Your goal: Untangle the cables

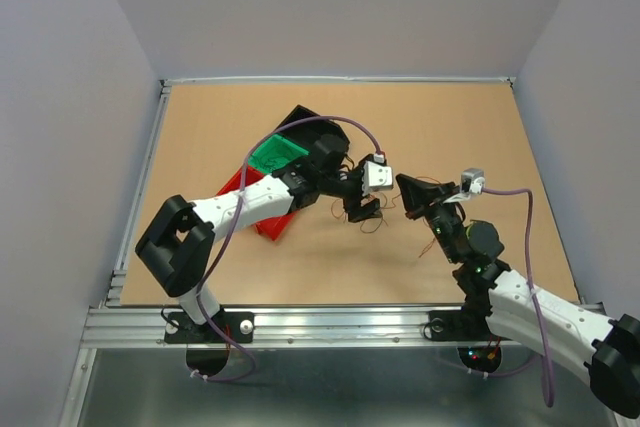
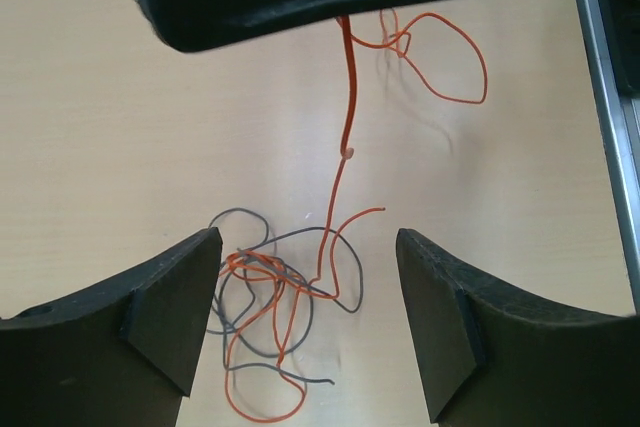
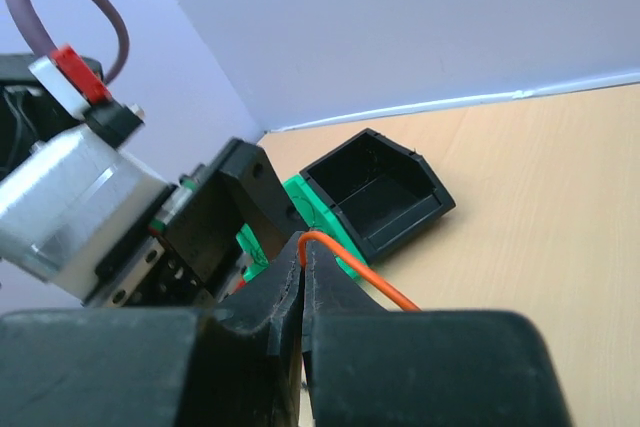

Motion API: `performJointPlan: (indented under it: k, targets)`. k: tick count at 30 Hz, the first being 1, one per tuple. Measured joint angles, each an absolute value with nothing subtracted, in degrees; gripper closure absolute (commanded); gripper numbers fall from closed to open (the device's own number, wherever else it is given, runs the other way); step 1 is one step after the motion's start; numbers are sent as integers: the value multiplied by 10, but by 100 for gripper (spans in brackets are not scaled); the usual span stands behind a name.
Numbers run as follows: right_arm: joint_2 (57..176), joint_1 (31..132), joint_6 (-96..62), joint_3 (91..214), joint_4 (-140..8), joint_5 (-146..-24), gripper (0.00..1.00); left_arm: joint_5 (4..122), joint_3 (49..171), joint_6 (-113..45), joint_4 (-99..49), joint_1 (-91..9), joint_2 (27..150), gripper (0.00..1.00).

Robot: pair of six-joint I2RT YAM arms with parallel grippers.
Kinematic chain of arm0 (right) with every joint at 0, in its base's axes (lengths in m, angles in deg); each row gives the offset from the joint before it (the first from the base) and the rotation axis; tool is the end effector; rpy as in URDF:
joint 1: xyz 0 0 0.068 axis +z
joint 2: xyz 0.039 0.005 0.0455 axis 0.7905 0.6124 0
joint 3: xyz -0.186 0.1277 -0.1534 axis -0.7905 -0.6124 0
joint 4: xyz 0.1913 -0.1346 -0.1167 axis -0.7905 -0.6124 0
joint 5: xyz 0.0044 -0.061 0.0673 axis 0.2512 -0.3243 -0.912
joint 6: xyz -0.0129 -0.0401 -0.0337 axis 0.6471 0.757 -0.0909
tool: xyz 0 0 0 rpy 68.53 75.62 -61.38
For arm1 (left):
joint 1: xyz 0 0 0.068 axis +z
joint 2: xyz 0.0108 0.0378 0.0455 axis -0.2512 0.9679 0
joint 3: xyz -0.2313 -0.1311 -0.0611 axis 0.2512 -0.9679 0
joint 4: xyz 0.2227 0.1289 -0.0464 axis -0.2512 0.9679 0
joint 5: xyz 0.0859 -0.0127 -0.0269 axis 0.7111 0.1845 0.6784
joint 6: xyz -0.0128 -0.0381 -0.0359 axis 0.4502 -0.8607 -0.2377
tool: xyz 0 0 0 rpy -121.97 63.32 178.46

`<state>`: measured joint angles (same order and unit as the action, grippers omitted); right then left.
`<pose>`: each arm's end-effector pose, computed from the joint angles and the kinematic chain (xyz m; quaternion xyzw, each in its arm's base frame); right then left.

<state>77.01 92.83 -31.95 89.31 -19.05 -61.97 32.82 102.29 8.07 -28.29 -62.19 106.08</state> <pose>0.1344 0.1028 0.2545 0.0090 0.5959 0.3462 0.7245 0.2335 -0.2887 0.2751 0.6376 0.4953 -0.3473 0.4769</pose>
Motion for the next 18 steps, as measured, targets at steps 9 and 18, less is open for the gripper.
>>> performJointPlan:
  k: [9,18]
  targets:
    - [734,928,-339,878,-192,-583,100,324,1048,82,-290,-652,1149,83]
    - [720,928,-329,862,-202,-553,90,344,1084,75,-278,-671,1184,100]
